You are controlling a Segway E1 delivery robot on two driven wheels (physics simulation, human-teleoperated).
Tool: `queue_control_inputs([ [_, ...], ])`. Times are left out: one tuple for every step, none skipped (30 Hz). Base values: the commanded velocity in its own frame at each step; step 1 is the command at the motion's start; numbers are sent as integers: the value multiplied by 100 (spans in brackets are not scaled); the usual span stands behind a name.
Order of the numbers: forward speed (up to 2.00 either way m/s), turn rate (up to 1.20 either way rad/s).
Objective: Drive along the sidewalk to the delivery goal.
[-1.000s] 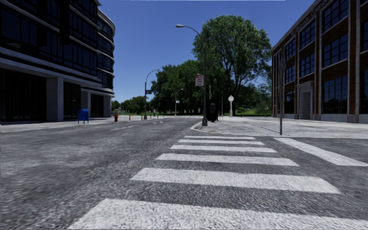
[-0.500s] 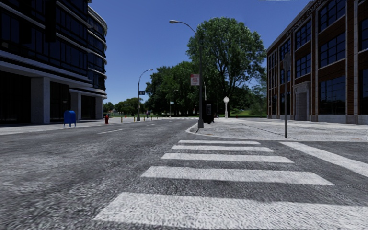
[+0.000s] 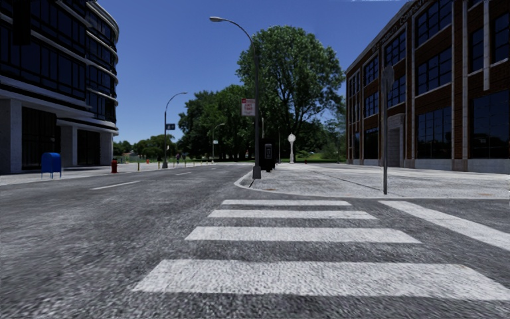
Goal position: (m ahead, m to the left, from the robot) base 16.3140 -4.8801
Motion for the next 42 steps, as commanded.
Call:
queue_control_inputs([
  [156, -30],
  [156, -30],
  [156, -30],
  [156, -30],
  [156, -30],
  [156, -30],
  [156, -30],
  [156, -30],
  [156, -30],
  [156, -30],
  [156, -30],
  [156, -30],
  [156, -30],
  [156, -30],
  [156, -15],
  [156, -1],
  [157, 0],
  [157, 0],
  [158, 0],
  [158, 0],
  [158, 0],
  [158, 0],
  [158, 0],
  [159, 0],
  [159, 0],
  [159, 0],
  [162, 0],
  [170, 0],
  [170, 0],
  [177, 0],
  [186, 0],
  [190, 0],
  [192, 0],
  [192, 0],
  [192, 0],
  [192, 0],
  [192, 0],
  [192, 0],
  [190, 0],
  [186, 0],
  [186, 0],
  [183, 0],
])
